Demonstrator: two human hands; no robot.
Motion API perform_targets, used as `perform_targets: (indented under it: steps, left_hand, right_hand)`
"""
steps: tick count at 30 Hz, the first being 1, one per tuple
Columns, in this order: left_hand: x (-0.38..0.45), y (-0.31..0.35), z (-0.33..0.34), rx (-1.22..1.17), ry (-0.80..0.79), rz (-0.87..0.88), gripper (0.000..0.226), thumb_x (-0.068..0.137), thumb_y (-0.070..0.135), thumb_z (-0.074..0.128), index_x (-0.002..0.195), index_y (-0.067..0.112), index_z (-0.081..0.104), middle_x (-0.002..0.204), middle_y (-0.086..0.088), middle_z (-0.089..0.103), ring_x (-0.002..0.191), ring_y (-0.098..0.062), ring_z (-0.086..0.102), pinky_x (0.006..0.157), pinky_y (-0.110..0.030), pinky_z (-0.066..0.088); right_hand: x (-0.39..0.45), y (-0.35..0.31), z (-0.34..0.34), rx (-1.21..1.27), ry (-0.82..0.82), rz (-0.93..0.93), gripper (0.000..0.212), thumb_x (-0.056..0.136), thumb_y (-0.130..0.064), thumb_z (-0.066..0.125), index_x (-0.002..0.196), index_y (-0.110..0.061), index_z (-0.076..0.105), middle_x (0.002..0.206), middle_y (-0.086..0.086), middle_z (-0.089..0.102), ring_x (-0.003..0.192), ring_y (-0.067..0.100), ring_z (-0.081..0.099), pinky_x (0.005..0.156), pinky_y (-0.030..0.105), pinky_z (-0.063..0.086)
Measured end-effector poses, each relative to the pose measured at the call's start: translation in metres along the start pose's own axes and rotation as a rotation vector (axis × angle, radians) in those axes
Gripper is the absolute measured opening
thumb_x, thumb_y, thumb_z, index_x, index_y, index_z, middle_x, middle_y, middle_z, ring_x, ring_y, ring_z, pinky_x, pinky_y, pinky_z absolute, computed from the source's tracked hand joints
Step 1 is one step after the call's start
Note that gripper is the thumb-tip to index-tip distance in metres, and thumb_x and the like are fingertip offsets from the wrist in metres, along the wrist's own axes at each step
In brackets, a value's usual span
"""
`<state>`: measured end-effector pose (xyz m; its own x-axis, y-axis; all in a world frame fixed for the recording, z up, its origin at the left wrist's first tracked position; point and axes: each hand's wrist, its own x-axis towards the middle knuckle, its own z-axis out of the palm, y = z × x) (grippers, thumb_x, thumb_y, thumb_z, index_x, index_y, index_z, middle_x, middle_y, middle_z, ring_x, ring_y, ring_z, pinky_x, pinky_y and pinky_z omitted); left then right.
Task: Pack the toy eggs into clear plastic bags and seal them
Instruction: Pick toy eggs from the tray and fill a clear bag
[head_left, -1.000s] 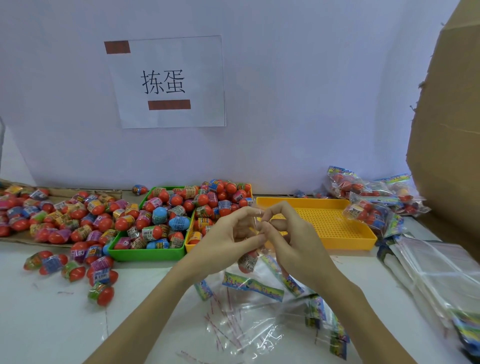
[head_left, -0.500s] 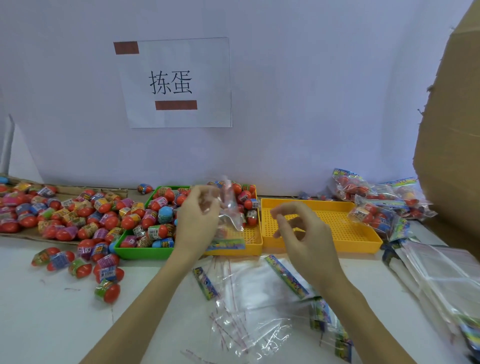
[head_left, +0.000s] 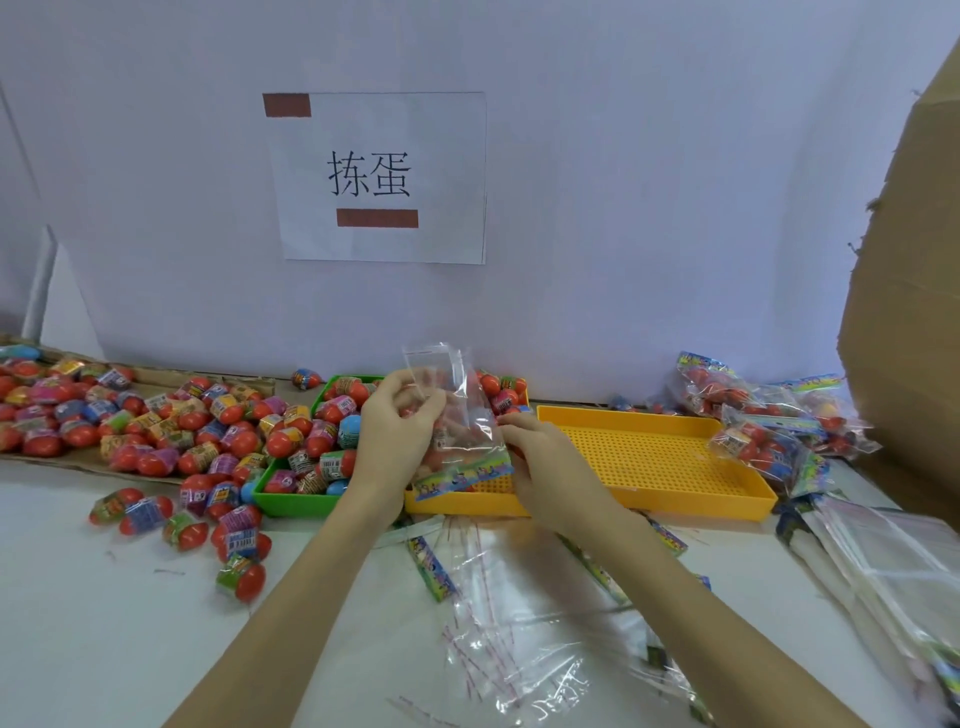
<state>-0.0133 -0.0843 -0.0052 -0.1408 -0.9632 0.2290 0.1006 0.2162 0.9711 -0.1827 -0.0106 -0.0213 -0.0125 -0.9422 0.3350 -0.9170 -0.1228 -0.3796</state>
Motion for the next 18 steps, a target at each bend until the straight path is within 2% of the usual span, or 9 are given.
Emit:
perform_targets:
  steps: [2,5,8,9,11,13,16,18]
  left_hand:
    - [-0.003,0.002,0.001,0.011,-0.069,0.029,0.021,0.106,0.01,0.063,0.124,0.02,0.064,0.105,0.002,0.081,0.086,-0.027,0.08,0.071,-0.048,0.065]
    - [-0.007,0.005,0.005,0.039,-0.122,0.063,0.022,0.106,0.009,0.062,0.125,0.022,0.061,0.102,0.005,0.081,0.084,-0.02,0.08,0.075,-0.047,0.066]
    - [-0.009,0.005,0.006,0.07,-0.13,0.068,0.027,0.106,0.01,0.062,0.133,0.016,0.059,0.104,0.001,0.081,0.086,-0.018,0.08,0.078,-0.044,0.066]
    - [-0.009,0.005,0.006,0.072,-0.131,0.067,0.03,0.106,0.011,0.062,0.135,0.015,0.058,0.106,-0.001,0.08,0.087,-0.019,0.08,0.077,-0.045,0.067]
    - [-0.011,0.005,0.007,0.031,-0.147,0.044,0.032,0.106,0.012,0.063,0.138,0.015,0.058,0.11,-0.002,0.08,0.092,-0.021,0.08,0.073,-0.052,0.067]
    - [-0.012,0.003,0.008,-0.015,-0.173,0.023,0.031,0.106,0.012,0.063,0.136,0.017,0.06,0.112,-0.002,0.08,0.098,-0.024,0.079,0.077,-0.054,0.066]
    - [-0.015,-0.001,0.013,-0.016,-0.208,0.061,0.026,0.105,0.011,0.065,0.13,0.018,0.065,0.109,-0.002,0.081,0.095,-0.022,0.078,0.086,-0.045,0.065]
    - [-0.017,-0.002,0.016,-0.028,-0.25,0.084,0.027,0.104,0.009,0.065,0.13,0.017,0.065,0.107,-0.003,0.08,0.092,-0.023,0.079,0.084,-0.038,0.065]
  right_hand:
    - [0.015,0.001,0.004,-0.053,-0.087,0.03,0.048,0.091,0.005,0.064,0.135,-0.015,0.066,0.132,0.006,0.062,0.123,0.028,0.05,0.094,0.033,0.045]
    - [0.033,0.002,0.014,-0.145,-0.131,0.036,0.037,0.087,0.001,0.071,0.119,-0.017,0.068,0.111,0.006,0.065,0.107,0.027,0.054,0.076,0.028,0.037]
    - [0.035,0.006,0.021,-0.061,-0.027,0.027,0.027,0.089,-0.001,0.071,0.107,-0.02,0.066,0.091,-0.009,0.062,0.087,0.019,0.055,0.061,0.015,0.033]
    - [0.031,0.007,0.02,0.044,0.043,0.056,0.025,0.09,-0.003,0.073,0.104,-0.022,0.063,0.089,-0.012,0.061,0.084,0.016,0.057,0.06,0.013,0.036]
    - [0.02,0.012,0.019,0.226,0.205,0.113,0.024,0.094,-0.014,0.078,0.111,-0.022,0.063,0.096,-0.009,0.068,0.087,0.012,0.063,0.069,0.018,0.049]
    - [0.006,0.017,0.016,0.312,0.339,0.145,0.025,0.095,-0.02,0.078,0.117,-0.02,0.067,0.101,-0.01,0.071,0.09,0.003,0.065,0.074,0.017,0.052]
    - [-0.009,0.022,0.006,0.478,0.503,0.209,0.019,0.095,-0.024,0.078,0.113,-0.024,0.071,0.099,-0.016,0.072,0.093,0.0,0.067,0.075,0.016,0.054]
    - [-0.014,0.022,-0.006,0.701,0.579,0.292,0.017,0.096,-0.028,0.077,0.112,-0.025,0.072,0.102,-0.01,0.073,0.096,0.007,0.07,0.076,0.028,0.06]
